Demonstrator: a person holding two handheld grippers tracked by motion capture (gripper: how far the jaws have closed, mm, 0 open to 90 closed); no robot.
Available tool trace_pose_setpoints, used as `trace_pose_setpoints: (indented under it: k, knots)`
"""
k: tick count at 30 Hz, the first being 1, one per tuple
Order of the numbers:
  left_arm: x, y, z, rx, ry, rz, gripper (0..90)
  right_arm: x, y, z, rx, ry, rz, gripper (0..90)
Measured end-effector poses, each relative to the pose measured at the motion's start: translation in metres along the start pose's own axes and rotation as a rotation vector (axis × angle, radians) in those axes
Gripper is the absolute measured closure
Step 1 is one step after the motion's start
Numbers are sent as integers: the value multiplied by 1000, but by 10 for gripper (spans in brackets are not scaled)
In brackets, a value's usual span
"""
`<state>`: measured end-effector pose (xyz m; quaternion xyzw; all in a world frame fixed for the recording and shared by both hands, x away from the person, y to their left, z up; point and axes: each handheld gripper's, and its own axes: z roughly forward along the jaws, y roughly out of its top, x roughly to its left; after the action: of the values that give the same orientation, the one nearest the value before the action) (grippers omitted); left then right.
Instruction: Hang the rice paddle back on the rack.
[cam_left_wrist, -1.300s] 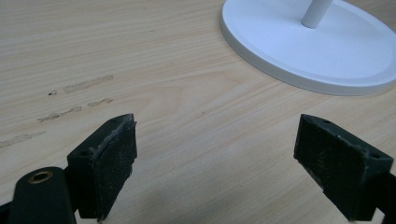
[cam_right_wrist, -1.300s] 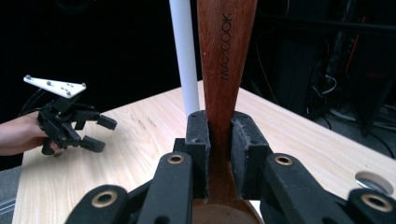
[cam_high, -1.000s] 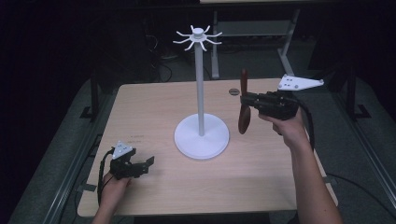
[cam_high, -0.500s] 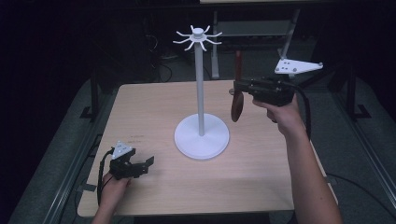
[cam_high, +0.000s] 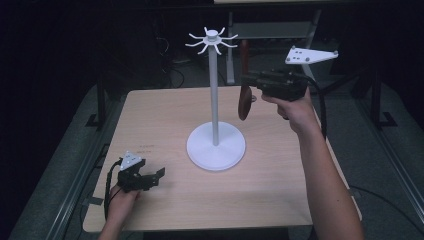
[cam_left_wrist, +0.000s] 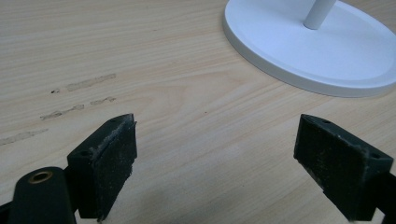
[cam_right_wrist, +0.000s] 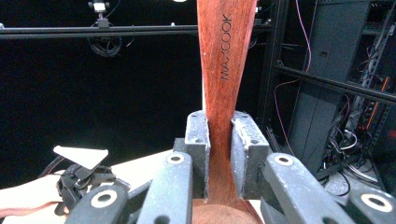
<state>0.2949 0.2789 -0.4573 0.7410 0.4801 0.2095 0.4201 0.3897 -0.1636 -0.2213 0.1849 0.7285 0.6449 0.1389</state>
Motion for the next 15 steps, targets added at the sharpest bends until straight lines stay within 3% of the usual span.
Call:
trace_pose_setpoints:
  k: [15]
  knots:
    - [0, 0, 0, -1, -3, -1, 127, -1, 6, 14, 21, 16, -5, 777]
